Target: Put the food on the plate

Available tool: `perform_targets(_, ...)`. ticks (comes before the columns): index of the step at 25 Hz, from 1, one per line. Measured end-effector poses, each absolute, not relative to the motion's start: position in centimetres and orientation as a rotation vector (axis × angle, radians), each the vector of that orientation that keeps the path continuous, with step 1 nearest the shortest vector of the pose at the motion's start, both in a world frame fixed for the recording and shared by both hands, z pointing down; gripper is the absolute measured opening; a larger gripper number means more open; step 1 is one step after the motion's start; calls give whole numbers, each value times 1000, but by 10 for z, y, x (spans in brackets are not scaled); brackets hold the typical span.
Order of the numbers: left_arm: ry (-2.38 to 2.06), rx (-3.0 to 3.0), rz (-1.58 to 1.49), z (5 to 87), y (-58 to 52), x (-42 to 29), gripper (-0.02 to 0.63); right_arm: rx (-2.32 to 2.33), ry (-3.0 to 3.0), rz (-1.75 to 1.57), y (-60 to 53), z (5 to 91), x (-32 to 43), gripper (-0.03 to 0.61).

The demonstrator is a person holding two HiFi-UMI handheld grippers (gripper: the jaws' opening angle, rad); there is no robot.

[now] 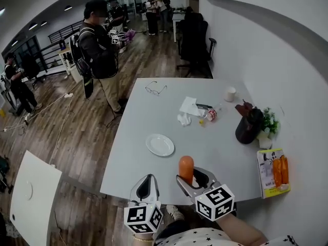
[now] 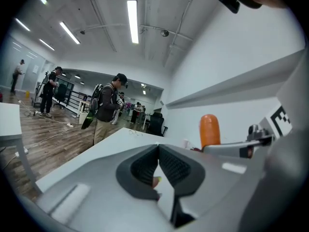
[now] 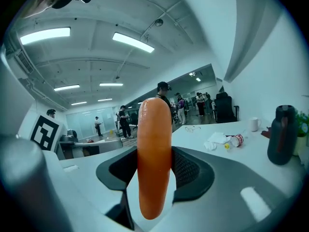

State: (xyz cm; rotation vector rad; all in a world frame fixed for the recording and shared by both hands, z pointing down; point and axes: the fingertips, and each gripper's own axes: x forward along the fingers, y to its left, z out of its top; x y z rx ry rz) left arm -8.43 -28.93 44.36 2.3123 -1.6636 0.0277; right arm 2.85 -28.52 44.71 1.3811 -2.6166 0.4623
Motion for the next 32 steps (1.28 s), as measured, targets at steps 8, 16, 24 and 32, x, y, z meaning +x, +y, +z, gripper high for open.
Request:
perform_targets(8,-1636,2294,66,466,-356,-105,8,1207,-2466,474,-398,510,5,213)
perform_targets(16,-1602,2257,100,485,-397,-119,8,916,-2197,432,-485,596,-27,213)
perform_targets(24,-1578,2227,123,497,-417,-125,8,655,-1950,412,-532,659,-50,213)
perform_targets(32,-1593,2195,124,503,-424,-133,8,558,-1800,466,-546,690,-59,213)
